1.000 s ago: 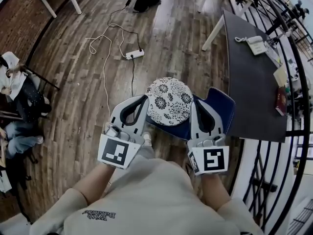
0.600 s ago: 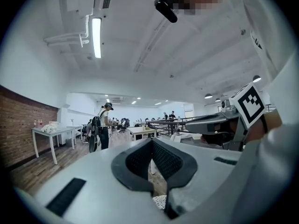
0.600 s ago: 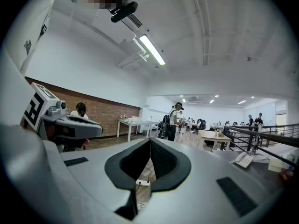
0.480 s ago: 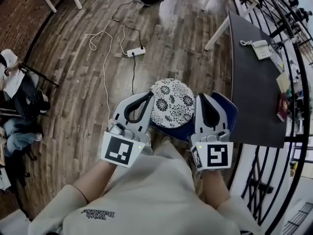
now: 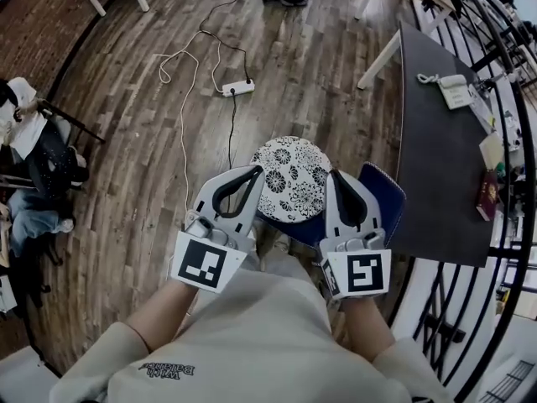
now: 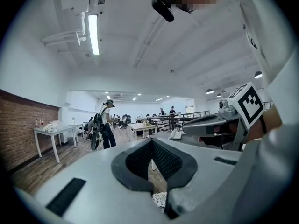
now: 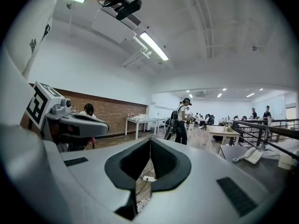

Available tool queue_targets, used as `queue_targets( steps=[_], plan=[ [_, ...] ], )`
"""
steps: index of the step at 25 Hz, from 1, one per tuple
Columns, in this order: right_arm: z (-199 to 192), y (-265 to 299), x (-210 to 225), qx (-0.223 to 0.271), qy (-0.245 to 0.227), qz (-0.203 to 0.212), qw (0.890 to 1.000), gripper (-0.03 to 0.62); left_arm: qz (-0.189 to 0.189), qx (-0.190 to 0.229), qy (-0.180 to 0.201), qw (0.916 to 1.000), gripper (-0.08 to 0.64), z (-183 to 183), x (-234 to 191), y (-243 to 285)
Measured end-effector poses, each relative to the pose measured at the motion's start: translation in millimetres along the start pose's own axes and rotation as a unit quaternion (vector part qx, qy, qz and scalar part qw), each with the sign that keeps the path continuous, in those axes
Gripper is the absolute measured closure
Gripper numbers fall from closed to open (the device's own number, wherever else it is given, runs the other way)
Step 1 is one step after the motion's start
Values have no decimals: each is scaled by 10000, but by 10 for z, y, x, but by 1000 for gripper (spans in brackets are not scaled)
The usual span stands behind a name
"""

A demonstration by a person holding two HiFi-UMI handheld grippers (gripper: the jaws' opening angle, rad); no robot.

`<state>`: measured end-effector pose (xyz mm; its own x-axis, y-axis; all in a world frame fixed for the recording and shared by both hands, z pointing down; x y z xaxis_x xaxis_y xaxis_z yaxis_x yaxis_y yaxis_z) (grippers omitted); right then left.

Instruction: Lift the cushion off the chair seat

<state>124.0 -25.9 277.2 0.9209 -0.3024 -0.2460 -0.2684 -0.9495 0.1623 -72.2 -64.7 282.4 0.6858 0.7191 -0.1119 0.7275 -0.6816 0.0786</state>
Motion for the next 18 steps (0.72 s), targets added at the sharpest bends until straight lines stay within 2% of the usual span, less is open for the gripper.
queue_targets(
  steps=[2, 6, 13, 14, 16, 18],
  plan=[
    [-50, 35, 30, 3, 41, 48, 10000, 589, 51, -76, -52, 9999, 555, -40, -44, 10],
    [-210, 185, 205, 62, 59, 112, 9999, 589, 195, -187, 101, 9996, 555, -154, -86, 184],
    [-560, 730, 371, -35, 260, 259, 9993, 586, 422, -294, 164, 9985, 555, -418, -288, 579],
    [-642, 821, 379, -100, 302, 285, 9991, 578, 445, -314, 160, 9984, 555, -484, -331, 649],
    [-814, 1013, 361, -262, 378, 370, 9983, 503, 488, -366, 138, 9980, 555, -629, -433, 770],
    [-998, 1213, 301, -429, 441, 443, 9971, 477, 530, -445, 112, 9975, 555, -801, -562, 866]
  ],
)
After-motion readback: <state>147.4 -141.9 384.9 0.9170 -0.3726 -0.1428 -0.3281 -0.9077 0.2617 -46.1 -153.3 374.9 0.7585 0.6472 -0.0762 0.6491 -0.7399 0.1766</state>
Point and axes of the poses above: the fingertips, and each gripper's own axes: y forward along the fingers, x to its right, z out of its top, the point moved 9 cm from there along -y, backward along the fingers, and after that the axes turned 8 degrees about -y, right-handed, at the moved point
